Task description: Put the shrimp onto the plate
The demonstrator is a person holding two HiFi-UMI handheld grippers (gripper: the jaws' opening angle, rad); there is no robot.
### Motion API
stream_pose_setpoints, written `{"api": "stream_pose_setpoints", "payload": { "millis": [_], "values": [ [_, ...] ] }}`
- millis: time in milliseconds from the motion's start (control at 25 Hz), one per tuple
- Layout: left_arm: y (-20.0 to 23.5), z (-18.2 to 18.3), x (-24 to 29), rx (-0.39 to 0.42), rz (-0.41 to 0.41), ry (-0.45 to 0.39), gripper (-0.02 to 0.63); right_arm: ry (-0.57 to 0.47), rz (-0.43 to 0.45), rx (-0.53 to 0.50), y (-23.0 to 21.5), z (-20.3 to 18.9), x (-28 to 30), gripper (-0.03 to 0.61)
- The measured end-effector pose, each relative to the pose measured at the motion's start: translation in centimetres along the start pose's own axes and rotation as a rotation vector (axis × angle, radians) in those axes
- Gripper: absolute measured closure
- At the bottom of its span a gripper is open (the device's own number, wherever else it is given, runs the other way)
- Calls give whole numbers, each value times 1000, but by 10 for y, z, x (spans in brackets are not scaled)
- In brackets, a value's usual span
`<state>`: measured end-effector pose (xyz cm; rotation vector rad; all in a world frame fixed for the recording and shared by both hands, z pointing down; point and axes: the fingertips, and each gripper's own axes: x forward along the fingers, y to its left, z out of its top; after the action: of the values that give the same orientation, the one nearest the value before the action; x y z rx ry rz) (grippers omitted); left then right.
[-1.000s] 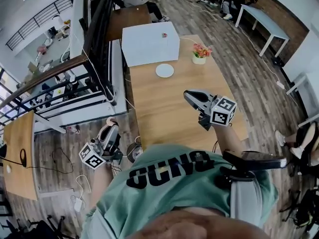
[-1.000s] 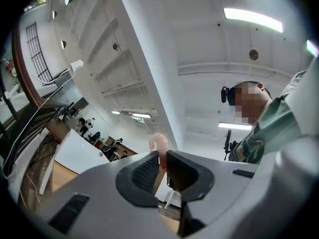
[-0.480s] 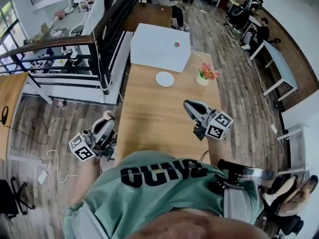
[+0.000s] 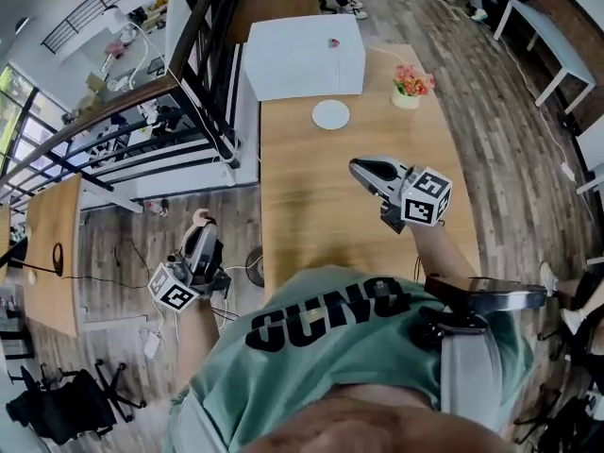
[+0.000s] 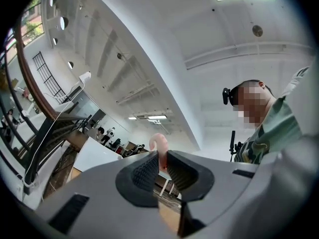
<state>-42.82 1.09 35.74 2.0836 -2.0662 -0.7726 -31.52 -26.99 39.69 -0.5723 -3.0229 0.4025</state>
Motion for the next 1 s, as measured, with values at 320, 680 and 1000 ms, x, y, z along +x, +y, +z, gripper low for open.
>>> {"api": "stream_pose_setpoints", "payload": {
  "millis": [320, 680, 1000],
  "values": [
    [42, 31, 44, 125, -87, 65, 560, -5, -105, -93, -19, 39, -13, 572],
    [108, 21, 122, 224, -95, 201, 560, -17, -184, -162, -85, 64, -17, 572],
    [178, -27, 223, 214, -132, 325, 560, -32, -240, -122, -182, 54, -7, 572]
  ]
}}
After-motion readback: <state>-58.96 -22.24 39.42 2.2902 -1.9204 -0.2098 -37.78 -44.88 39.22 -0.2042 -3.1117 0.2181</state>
